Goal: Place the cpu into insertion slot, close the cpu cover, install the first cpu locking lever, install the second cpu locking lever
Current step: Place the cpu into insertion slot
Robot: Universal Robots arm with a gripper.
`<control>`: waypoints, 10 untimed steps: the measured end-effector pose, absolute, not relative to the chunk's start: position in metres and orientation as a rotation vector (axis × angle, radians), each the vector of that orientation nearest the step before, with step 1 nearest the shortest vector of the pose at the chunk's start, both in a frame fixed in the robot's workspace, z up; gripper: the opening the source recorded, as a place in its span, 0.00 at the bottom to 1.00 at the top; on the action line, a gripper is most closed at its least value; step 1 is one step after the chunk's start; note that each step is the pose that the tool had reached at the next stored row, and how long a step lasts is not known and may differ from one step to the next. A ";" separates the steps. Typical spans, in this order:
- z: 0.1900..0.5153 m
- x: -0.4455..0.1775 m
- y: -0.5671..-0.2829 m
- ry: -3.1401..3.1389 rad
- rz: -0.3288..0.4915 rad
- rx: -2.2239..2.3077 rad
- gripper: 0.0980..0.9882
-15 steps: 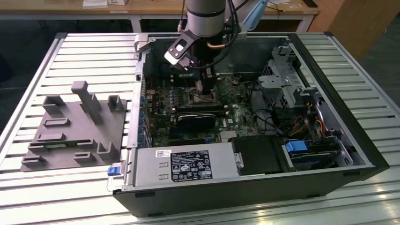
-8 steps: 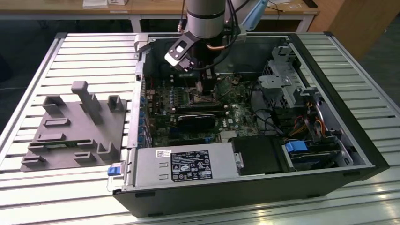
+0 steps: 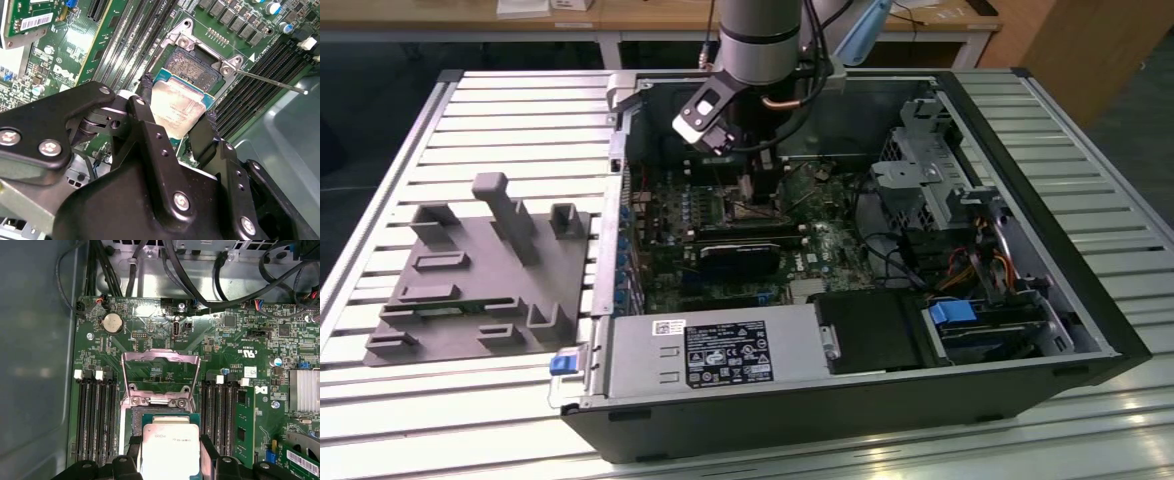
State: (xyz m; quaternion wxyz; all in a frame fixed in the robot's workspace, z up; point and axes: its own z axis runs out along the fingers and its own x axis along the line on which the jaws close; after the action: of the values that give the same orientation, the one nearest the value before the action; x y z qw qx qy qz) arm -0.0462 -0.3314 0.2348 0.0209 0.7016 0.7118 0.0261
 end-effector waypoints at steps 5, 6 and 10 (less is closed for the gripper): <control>0.231 -0.046 -0.331 2.207 0.082 2.176 0.50; 0.231 -0.046 -0.331 2.207 0.082 2.176 0.50; 0.229 -0.046 -0.331 2.207 0.082 2.176 0.50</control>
State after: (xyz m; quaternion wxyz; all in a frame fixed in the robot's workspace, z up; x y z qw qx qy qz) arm -0.0461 -0.3309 0.2291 0.0205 0.7017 0.7117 0.0264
